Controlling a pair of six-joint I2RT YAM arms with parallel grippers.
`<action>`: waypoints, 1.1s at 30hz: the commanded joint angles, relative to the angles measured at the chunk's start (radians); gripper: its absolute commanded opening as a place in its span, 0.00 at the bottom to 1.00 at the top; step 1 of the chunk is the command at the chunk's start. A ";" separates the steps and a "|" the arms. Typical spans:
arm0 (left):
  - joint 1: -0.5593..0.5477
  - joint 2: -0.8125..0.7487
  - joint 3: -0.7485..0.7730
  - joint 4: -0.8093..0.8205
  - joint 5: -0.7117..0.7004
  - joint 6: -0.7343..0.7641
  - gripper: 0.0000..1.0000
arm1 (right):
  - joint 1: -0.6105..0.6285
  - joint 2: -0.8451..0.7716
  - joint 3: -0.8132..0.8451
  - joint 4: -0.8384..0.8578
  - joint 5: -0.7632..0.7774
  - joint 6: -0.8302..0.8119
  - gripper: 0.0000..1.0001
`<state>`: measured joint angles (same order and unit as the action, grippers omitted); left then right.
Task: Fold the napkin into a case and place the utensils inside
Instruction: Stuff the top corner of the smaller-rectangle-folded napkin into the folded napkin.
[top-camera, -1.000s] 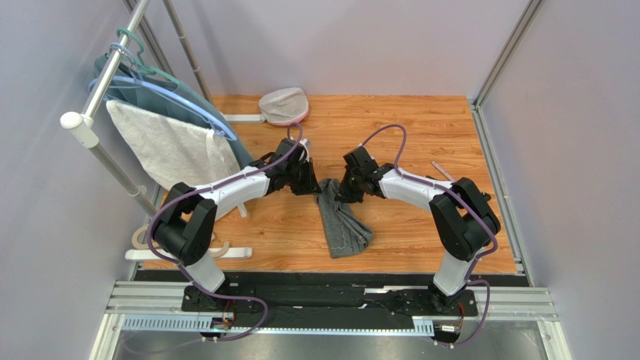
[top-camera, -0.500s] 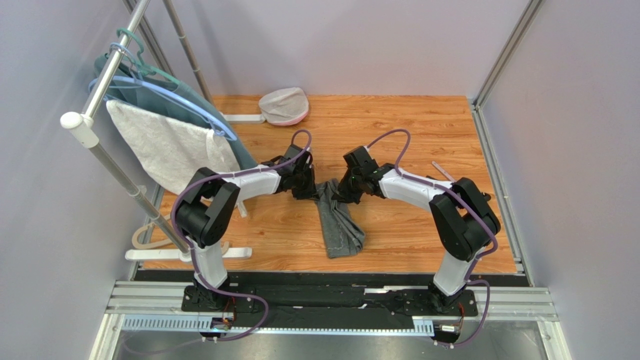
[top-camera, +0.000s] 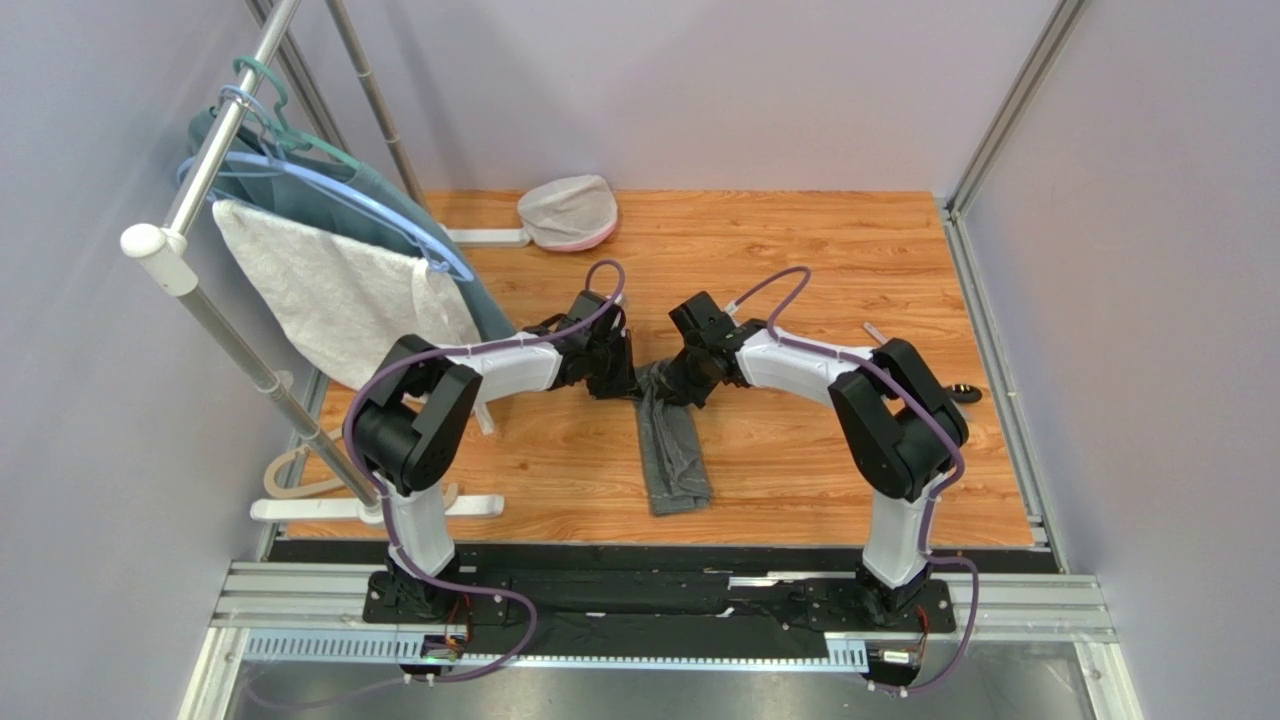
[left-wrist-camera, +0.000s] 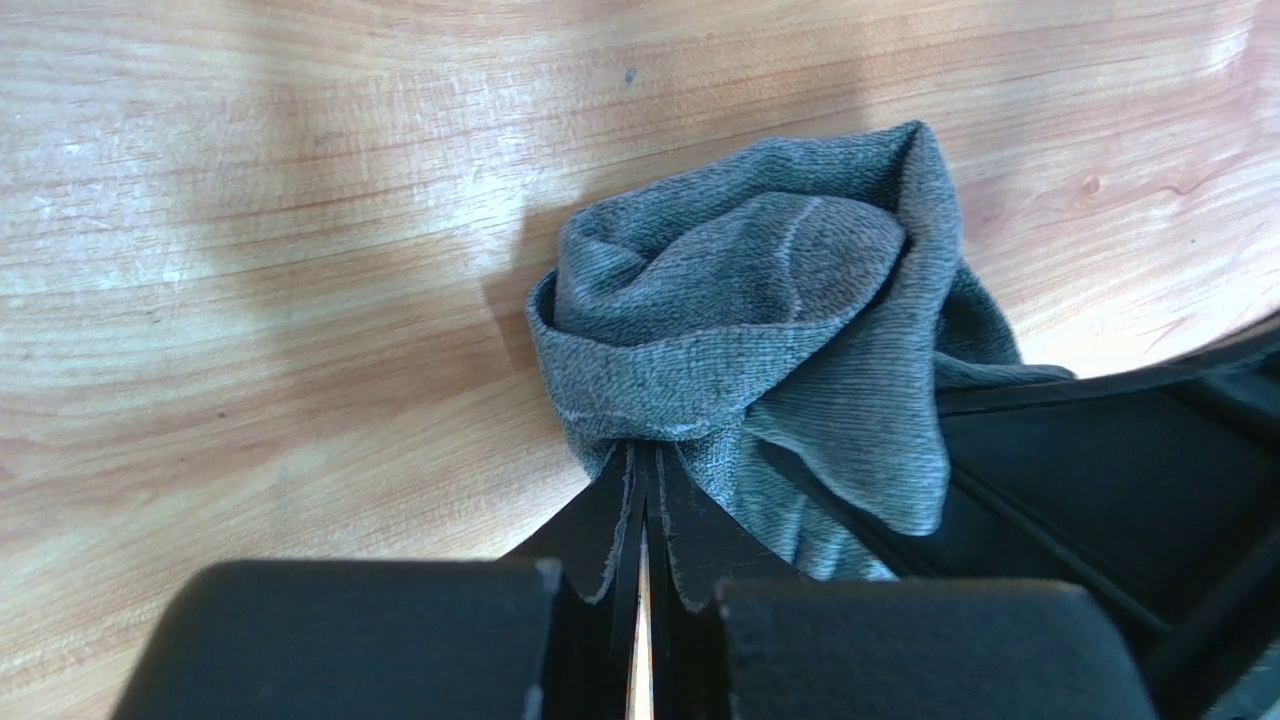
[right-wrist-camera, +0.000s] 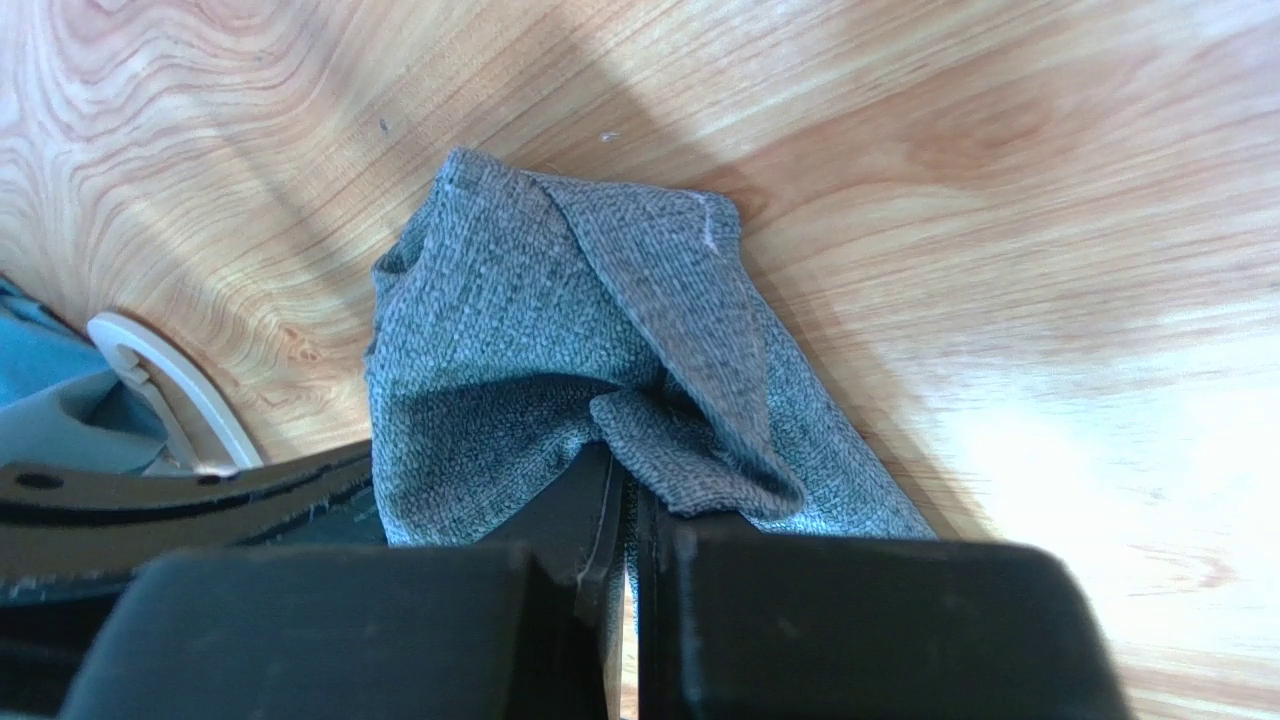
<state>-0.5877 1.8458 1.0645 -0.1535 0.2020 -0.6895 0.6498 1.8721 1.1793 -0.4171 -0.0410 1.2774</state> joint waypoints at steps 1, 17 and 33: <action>-0.008 -0.003 -0.023 0.044 0.046 0.048 0.03 | 0.019 0.021 0.060 -0.020 0.038 0.048 0.00; 0.002 -0.234 -0.075 -0.018 0.144 0.125 0.59 | 0.024 0.004 0.048 -0.002 0.067 -0.010 0.37; -0.060 -0.157 -0.170 0.123 0.111 0.107 0.75 | 0.036 -0.016 0.092 -0.011 -0.019 -0.035 0.52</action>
<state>-0.6472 1.6566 0.8562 -0.0326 0.3790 -0.5930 0.6731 1.8820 1.2201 -0.4267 -0.0349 1.2594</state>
